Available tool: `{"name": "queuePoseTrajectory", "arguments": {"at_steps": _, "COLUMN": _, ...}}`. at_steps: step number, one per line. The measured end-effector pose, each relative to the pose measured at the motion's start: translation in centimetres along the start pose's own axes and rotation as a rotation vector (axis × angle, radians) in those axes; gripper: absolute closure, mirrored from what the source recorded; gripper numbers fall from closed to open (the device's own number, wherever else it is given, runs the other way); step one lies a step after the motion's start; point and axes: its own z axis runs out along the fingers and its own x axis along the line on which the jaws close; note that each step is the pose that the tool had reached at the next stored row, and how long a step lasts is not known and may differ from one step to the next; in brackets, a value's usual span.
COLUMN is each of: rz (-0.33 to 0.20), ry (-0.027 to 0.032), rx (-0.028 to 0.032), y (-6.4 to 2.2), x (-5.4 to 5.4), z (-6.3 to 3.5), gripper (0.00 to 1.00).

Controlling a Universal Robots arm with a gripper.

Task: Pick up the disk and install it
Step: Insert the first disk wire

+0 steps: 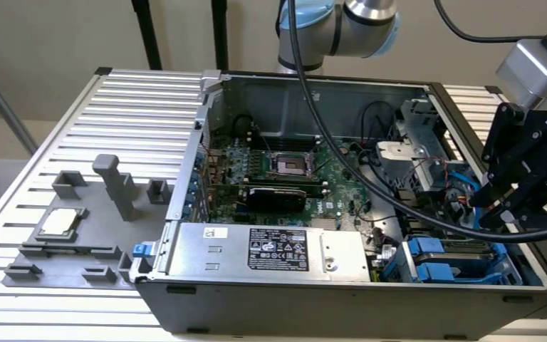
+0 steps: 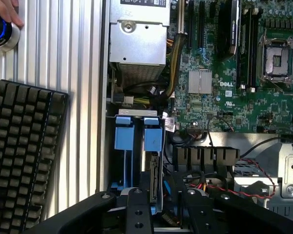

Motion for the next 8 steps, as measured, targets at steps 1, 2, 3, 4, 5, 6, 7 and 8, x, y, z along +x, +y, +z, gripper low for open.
{"name": "queuePoseTrajectory", "arguments": {"at_steps": 1, "rz": 0.000, "ry": 0.0000, "rx": 0.0000, "y": 0.00, "x": 0.00, "z": 0.00, "gripper": 0.69}}
{"name": "queuePoseTrajectory", "arguments": {"at_steps": 2, "rz": 0.000, "ry": 0.0000, "rx": 0.0000, "y": 0.00, "x": 0.00, "z": 0.00, "gripper": 0.69}}
{"name": "queuePoseTrajectory", "arguments": {"at_steps": 3, "rz": 0.000, "ry": 0.0000, "rx": 0.0000, "y": 0.00, "x": 0.00, "z": 0.00, "gripper": 0.69}}
{"name": "queuePoseTrajectory", "arguments": {"at_steps": 4, "rz": 0.000, "ry": 0.0000, "rx": 0.0000, "y": 0.00, "x": 0.00, "z": 0.00, "gripper": 0.69}}
{"name": "queuePoseTrajectory", "arguments": {"at_steps": 5, "rz": 0.000, "ry": -0.0001, "rx": 0.0000, "y": 0.00, "x": 0.00, "z": 0.00, "gripper": 0.69}}
{"name": "queuePoseTrajectory", "arguments": {"at_steps": 6, "rz": 0.000, "ry": 0.0000, "rx": 0.0000, "y": 0.00, "x": 0.00, "z": 0.00, "gripper": 0.69}}
{"name": "queuePoseTrajectory", "arguments": {"at_steps": 7, "rz": 0.000, "ry": 0.0000, "rx": 0.0000, "y": 0.00, "x": 0.00, "z": 0.00, "gripper": 0.69}}
{"name": "queuePoseTrajectory", "arguments": {"at_steps": 8, "rz": 0.000, "ry": 0.0000, "rx": 0.0000, "y": 0.00, "x": 0.00, "z": 0.00, "gripper": 0.69}}
